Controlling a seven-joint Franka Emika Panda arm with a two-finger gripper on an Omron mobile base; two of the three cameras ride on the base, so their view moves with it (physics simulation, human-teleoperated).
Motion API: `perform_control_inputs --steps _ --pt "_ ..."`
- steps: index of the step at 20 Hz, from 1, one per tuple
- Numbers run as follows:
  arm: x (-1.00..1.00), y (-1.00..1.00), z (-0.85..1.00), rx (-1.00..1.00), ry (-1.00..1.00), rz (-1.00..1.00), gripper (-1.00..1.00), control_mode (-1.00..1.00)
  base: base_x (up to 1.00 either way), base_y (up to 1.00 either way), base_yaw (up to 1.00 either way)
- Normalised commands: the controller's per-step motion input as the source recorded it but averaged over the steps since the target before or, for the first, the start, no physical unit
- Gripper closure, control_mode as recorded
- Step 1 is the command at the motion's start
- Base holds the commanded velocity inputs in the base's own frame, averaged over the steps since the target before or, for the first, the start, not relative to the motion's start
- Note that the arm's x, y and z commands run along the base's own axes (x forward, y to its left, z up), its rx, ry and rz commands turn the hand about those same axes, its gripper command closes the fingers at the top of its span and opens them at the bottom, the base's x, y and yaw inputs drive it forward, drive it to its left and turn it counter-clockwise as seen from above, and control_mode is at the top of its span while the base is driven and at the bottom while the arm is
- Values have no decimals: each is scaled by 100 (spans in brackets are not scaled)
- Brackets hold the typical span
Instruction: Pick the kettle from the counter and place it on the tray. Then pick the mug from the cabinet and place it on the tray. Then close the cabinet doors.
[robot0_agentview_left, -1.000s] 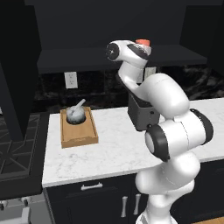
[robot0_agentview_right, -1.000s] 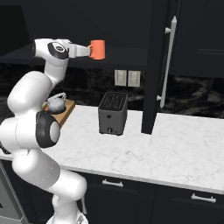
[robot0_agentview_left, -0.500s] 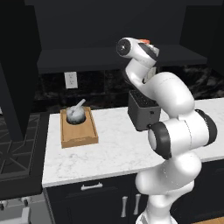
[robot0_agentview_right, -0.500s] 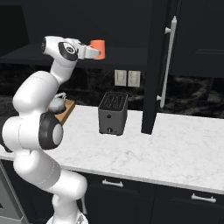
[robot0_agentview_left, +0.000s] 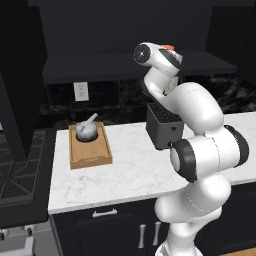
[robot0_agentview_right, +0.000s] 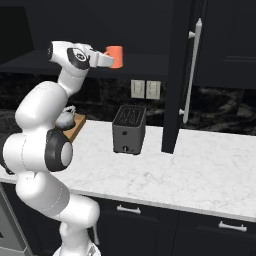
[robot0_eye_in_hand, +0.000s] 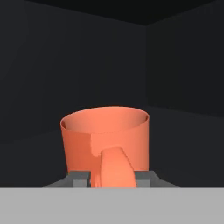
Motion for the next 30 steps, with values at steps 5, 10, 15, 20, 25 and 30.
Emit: perform_control_inputs --steps 5,10,15,20,25,30 --pt "0 0 0 0 0 0 100 -100 0 0 0" --pt "0 0 0 0 0 0 100 -100 0 0 0" --pt "0 0 0 0 0 0 100 -100 0 0 0" --pt "-12 0 -3 0 0 0 100 -100 0 0 0" --pt "-65 8 -5 0 -2 0 100 -100 0 0 0" --pt "-89 27 14 0 -7 0 100 -100 0 0 0"
